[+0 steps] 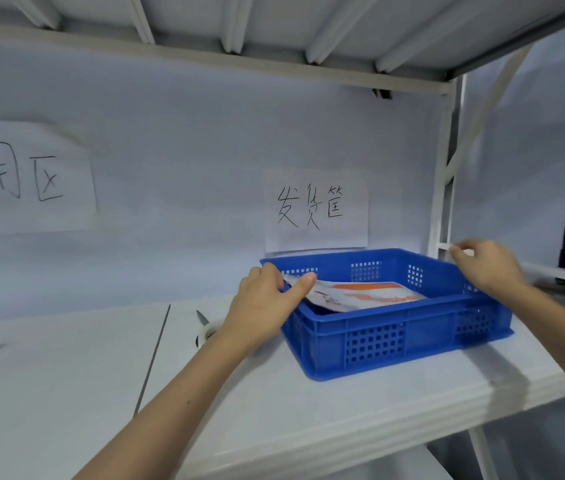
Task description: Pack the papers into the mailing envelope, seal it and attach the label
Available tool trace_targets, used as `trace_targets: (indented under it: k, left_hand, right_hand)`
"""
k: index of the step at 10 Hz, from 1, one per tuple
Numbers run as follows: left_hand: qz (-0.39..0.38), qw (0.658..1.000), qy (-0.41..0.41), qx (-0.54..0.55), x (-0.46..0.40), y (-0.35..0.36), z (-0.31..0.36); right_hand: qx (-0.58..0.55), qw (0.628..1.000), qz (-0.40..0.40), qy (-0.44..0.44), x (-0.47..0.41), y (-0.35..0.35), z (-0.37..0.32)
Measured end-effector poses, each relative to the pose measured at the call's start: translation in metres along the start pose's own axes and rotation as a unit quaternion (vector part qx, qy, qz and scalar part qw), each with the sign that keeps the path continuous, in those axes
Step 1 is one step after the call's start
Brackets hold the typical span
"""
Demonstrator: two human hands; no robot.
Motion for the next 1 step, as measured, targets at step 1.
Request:
trace_targets:
  k: [1]
  left_hand:
    - [0.013, 1.000, -0.002, 0.026, 0.0004, -0.0040, -0.0139]
  right_hand:
    - [-0.013, 0.999, -0.002, -0.029, 0.0103, 0.0030, -0.0150]
Point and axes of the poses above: each hand's wrist, its own x-axis away from the middle knuckle, its own y-axis out of the palm, z = x × y, the point moved 5 cm from there along -x, towards the middle knuckle, and after that the axes turned 9 degrees about y, right-handed, at the moved point
